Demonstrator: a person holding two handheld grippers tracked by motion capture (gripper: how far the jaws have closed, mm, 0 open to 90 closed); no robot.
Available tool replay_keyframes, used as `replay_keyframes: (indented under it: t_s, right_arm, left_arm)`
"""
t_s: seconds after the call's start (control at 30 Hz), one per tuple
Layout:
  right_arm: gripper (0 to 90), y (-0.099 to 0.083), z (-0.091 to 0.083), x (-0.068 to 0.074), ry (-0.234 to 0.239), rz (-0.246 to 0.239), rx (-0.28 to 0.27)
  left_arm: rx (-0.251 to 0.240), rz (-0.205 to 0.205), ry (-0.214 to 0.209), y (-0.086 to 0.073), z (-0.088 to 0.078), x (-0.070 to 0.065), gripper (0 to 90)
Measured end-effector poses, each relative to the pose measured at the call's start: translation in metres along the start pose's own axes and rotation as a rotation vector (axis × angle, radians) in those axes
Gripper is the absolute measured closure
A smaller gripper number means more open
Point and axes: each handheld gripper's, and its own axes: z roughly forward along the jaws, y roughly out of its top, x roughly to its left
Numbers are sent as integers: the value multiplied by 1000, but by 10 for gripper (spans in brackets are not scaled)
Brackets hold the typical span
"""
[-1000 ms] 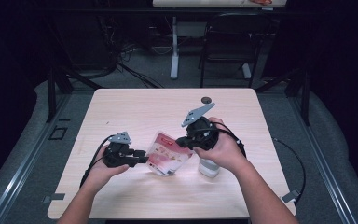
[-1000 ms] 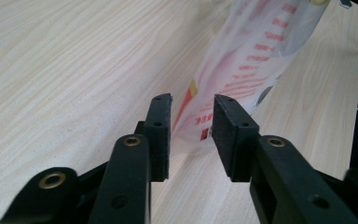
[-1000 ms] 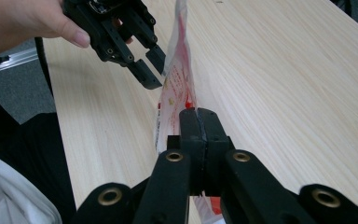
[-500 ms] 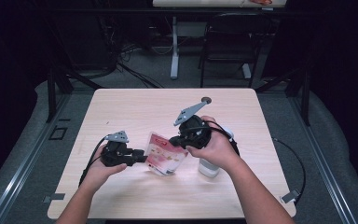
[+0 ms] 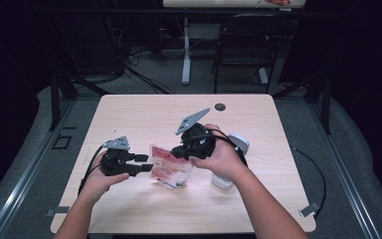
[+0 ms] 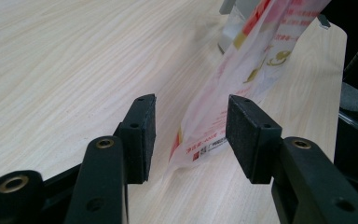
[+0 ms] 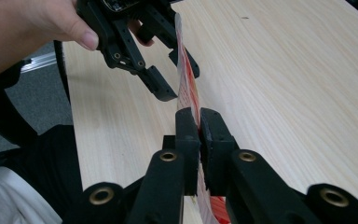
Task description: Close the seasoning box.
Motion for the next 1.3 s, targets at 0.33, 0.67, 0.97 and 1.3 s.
replay_keyframes:
  t_s: [0.33,0.67,0.97,1.3]
  right_arm:
    - [747,7,8,5,46,16,-45]
    - [614,10,0,12,54,42,-122]
    - [551,8,-12,10,54,74,-184]
    - [468,-2,-27,5,25,76,-239]
  left_arm:
    - [-2,-15,13,-2,-6,4,494]
    - [-8,-22,30,-1,-13,6,485]
    - [-24,-27,36,-2,-20,8,479]
    - [-3,-22,77,-4,-25,10,474]
